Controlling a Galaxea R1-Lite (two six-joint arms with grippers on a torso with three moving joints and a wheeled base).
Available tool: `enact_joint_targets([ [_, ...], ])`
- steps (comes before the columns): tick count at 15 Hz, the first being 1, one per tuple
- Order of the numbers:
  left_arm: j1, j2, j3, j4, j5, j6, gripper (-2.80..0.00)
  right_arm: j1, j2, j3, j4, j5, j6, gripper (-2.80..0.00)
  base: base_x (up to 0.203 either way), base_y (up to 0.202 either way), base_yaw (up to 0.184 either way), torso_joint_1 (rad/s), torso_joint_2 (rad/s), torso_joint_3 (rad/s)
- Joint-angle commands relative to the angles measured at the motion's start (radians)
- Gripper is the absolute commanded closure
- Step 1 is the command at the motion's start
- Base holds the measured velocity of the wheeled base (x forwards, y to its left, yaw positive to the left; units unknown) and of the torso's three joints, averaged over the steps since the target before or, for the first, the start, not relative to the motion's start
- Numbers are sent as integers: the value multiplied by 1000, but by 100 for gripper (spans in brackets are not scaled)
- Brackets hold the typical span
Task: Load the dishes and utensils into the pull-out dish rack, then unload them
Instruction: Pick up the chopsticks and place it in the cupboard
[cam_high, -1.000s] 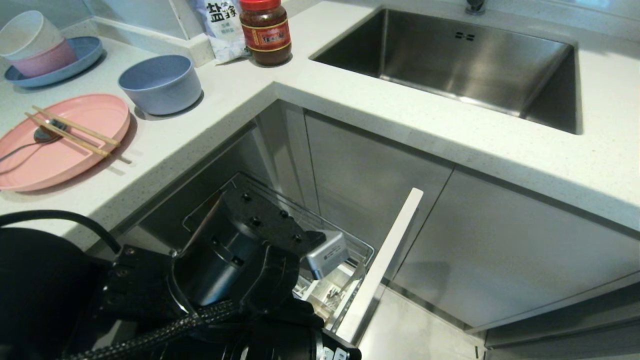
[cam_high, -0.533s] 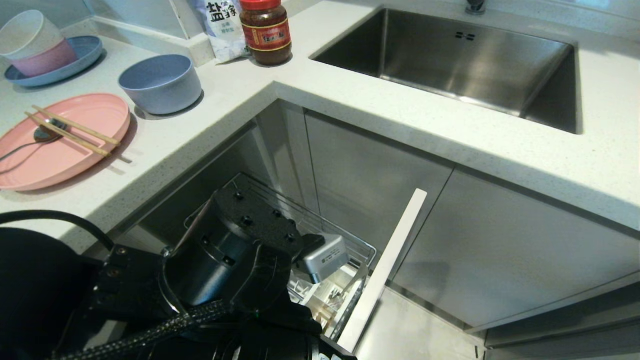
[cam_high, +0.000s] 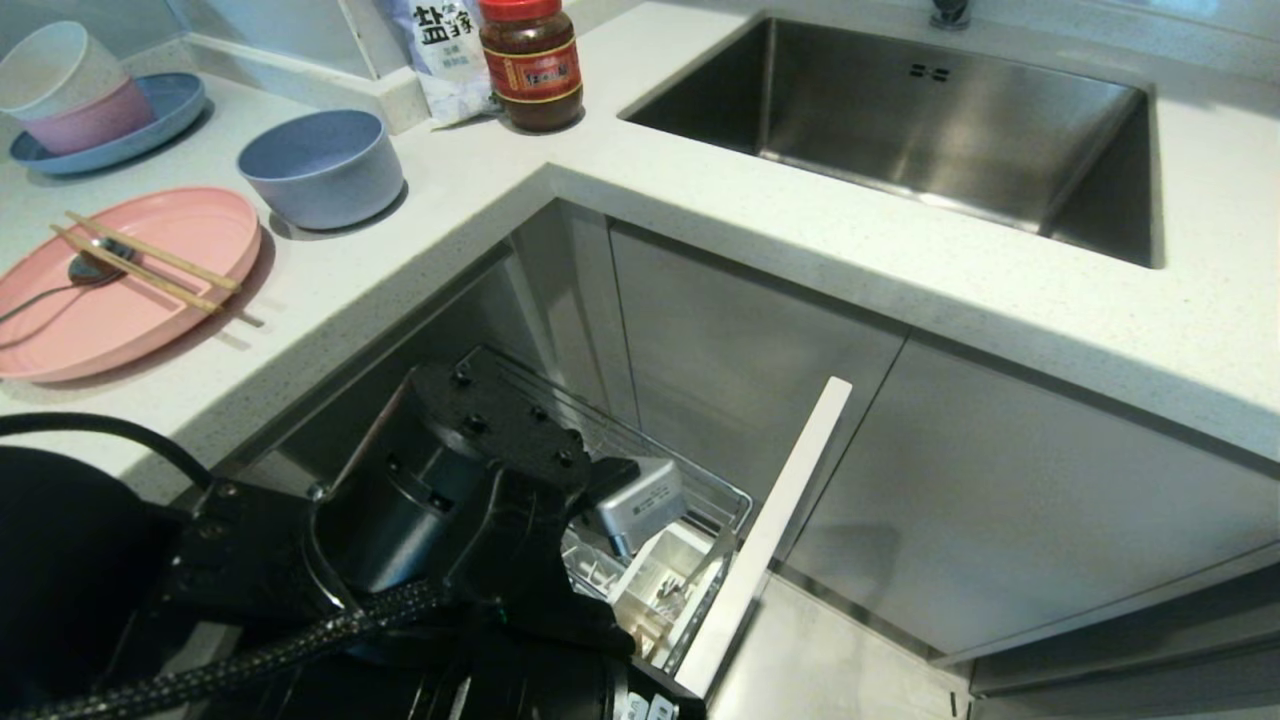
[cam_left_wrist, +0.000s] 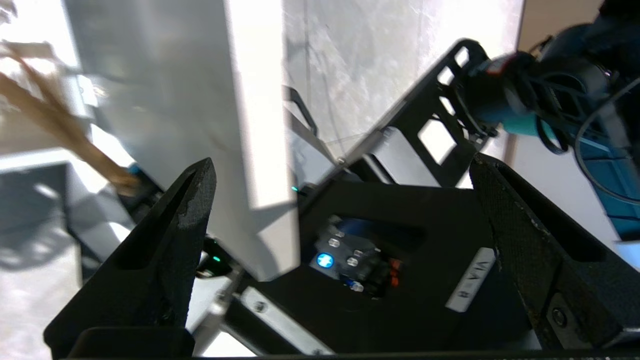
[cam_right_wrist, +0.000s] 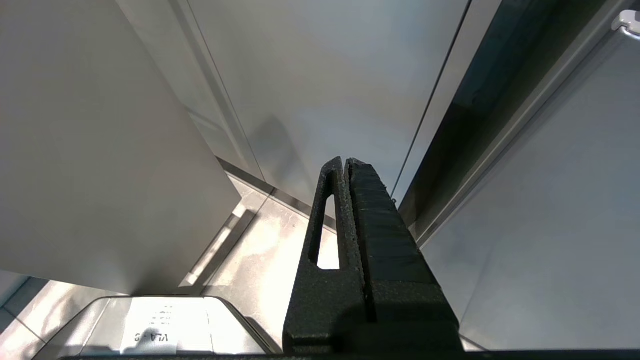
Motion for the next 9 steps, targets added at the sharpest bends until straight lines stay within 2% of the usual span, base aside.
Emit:
enact_joint_targets([
  [1, 41, -30, 0, 5, 3, 32, -280, 0, -4, 2, -1, 0, 0, 0, 0, 0, 0, 0, 0, 0],
  [6, 133, -126, -13, 1, 5, 98, -280, 1, -4, 2, -1, 0, 0, 0, 0, 0, 0, 0, 0, 0],
  [7, 149, -145, -14, 2, 5, 118, -280, 1, -4, 2, -1, 0, 0, 0, 0, 0, 0, 0, 0, 0],
  [8, 168, -182, -11, 5, 5, 165, -280, 0, -4, 2, -1, 0, 0, 0, 0, 0, 0, 0, 0, 0],
  [9, 194, -215, -8, 6, 6, 217, 0, 1, -4, 2, -1, 0, 0, 0, 0, 0, 0, 0, 0, 0],
])
